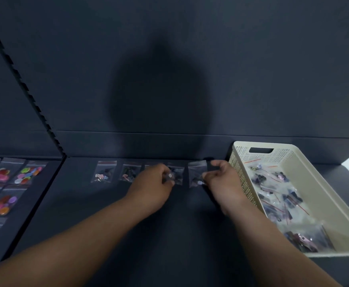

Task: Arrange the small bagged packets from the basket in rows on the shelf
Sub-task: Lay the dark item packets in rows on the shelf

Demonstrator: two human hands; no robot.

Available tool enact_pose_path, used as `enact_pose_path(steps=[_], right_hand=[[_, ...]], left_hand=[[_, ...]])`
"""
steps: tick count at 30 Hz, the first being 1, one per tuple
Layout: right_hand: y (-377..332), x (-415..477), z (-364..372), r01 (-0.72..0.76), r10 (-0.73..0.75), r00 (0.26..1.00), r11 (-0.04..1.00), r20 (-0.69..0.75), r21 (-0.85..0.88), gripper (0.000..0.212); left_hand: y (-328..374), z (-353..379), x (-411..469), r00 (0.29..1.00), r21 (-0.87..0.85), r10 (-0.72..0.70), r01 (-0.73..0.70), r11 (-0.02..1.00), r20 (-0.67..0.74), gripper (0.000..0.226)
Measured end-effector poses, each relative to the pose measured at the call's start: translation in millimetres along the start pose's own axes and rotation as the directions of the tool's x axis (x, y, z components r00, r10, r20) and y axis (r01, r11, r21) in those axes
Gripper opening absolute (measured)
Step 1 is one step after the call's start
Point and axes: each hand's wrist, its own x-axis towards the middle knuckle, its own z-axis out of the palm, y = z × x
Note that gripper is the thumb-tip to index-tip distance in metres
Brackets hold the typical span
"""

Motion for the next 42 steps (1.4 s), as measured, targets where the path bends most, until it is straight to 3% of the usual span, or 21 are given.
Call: enact_pose_path(steps=[2, 5, 9, 13, 33, 36, 40, 42], right_hand=[[8, 2, -2, 0.128, -0.148, 0.988, 0.935, -0.034, -0.332, 0.045], [23, -10, -3, 0.37, -0.427, 0.902, 0.678, 0.07, -0.635, 0.04], [40, -22, -2, 0.522, -0.357, 0.849, 0.454, 0.39, -0.722, 0.046], [37, -21, -1, 0.519, -0.28, 0.853, 0.364, 0.441, -0.773, 0.052], [19, -16, 6, 0.475, -0.162, 0.88, 0.339, 0.447, -0.812, 0.055], [7, -22, 2, 0.493, -0.252, 0.87, 0.398, 0.424, -0.774, 0.053], [-27, -30, -17, 0.596, -0.498, 0.794, 0.526, 0.348, -0.607, 0.045], [-42, -29, -38, 0.619, -0.585, 0.76, 0.521, 0.281, -0.588, 0.043]], left_hand=[[0, 1, 0, 0.988, 0.243, 0.154, -0.147, 0.959, -0.008, 0.03], [1, 7, 0, 0.964, 0.427, 0.242, -0.265, 0.865, 0.108, 0.048], [-2, 16, 1, 0.927, 0.51, 0.235, -0.36, 0.781, 0.293, 0.056], [-6, 22, 3, 0.913, 0.509, 0.212, -0.374, 0.775, 0.348, 0.058], [0, 20, 5, 0.909, 0.514, 0.203, -0.377, 0.77, 0.363, 0.063], [3, 17, 2, 0.909, 0.496, 0.226, -0.384, 0.779, 0.349, 0.063], [16, 10, 3, 0.915, 0.458, 0.302, -0.397, 0.795, 0.267, 0.063], [29, 7, 7, 0.917, 0.434, 0.338, -0.398, 0.808, 0.212, 0.062]])
